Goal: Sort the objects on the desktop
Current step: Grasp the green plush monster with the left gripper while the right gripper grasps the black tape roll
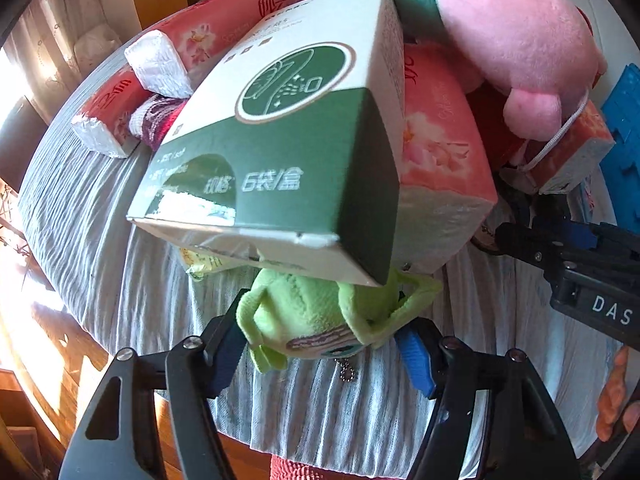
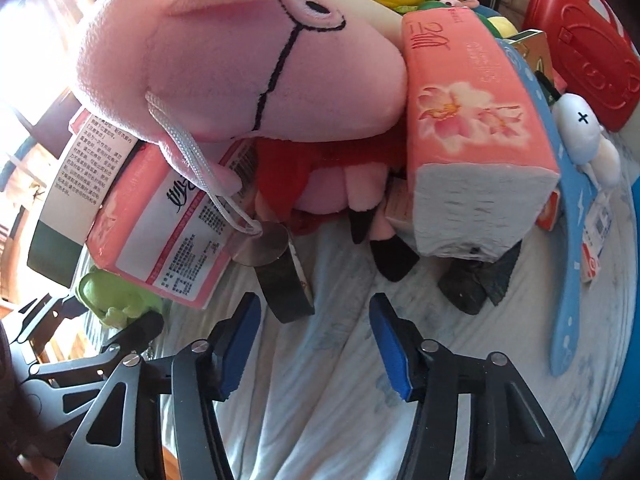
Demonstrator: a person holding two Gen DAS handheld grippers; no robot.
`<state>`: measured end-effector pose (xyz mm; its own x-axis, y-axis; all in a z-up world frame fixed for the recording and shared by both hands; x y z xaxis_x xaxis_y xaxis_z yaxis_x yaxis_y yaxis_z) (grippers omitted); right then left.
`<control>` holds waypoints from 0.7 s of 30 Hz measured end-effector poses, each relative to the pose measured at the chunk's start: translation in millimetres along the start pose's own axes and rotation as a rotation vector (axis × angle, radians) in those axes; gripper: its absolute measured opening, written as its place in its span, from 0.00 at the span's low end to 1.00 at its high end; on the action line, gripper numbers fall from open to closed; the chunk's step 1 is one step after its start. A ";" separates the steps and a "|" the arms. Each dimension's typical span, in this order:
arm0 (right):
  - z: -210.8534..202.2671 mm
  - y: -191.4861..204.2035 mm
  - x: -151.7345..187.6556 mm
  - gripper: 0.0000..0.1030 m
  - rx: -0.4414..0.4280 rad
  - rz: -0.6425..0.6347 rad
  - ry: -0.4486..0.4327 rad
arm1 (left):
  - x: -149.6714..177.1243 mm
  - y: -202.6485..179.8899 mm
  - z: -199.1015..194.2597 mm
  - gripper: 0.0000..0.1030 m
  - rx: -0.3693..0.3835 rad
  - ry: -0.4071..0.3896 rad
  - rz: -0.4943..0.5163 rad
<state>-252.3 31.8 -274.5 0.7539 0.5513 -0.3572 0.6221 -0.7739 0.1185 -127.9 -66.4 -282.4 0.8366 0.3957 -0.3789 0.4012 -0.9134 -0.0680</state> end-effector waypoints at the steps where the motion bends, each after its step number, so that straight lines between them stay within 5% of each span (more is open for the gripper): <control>1: 3.1 1.1 -1.0 0.46 0.001 -0.004 -0.003 | -0.3 -0.5 1.2 0.64 -0.005 0.000 0.006; 6: 18.2 6.6 -1.8 0.18 0.019 -0.038 0.002 | 1.0 -5.0 0.6 0.60 -0.038 -0.017 0.035; 21: -40.8 -41.0 28.8 0.18 0.034 0.029 -0.059 | 8.4 -65.3 -40.3 0.58 0.055 -0.072 0.191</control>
<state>-247.4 92.0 -251.9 0.7574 0.5100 -0.4078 0.5919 -0.8000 0.0988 -132.0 0.3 -244.0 0.8658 0.2089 -0.4547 0.2154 -0.9758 -0.0381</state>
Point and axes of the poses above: each gripper's, at about its wrist camera, not at the fingertips, and z roughly the way its jaws point, y to its left, x to its underside, the point moved 1 cm from there along z, roughly the way its jaws point, and after that the axes turned 3 degrees about z, right-handed, at the moved point
